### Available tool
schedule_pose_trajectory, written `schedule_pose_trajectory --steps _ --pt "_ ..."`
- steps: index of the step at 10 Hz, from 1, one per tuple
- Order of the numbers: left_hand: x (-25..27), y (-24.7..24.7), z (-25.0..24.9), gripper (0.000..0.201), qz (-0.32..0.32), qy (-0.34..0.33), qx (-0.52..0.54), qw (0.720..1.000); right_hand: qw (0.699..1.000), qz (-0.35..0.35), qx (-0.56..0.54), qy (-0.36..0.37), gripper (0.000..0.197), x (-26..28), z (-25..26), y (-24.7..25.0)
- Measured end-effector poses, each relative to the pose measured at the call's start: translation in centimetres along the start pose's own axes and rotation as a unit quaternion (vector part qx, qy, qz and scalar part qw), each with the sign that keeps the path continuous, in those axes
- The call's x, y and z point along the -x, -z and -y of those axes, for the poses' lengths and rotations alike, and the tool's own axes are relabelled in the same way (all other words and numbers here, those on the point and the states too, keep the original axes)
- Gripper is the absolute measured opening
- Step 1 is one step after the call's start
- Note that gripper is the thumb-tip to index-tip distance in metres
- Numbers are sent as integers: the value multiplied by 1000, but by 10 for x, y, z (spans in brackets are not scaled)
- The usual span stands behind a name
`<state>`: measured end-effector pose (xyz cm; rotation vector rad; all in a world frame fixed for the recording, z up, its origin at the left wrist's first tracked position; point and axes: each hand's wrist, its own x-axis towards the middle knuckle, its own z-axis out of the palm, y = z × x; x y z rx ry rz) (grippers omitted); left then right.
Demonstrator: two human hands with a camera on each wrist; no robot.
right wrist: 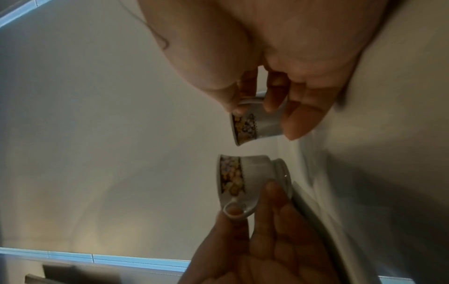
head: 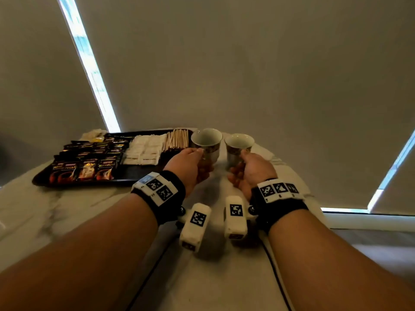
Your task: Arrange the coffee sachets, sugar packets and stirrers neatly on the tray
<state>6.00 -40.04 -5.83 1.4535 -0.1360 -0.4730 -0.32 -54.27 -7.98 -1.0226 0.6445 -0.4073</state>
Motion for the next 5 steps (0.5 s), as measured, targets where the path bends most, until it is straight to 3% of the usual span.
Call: schedule_pose_trajectory --steps 2,4,5 --pt "-10 -13 18 35 -7 -26 -14 1000 1000 -2 28 4 16 -10 1 0" --pt "-13 -15 7 9 -20 38 -47 998 996 -45 60 48 10 -15 0 0" --pt "-17 -11 8 34 -51 13 -84 995 993 -59 76 73 11 -18 1 0"
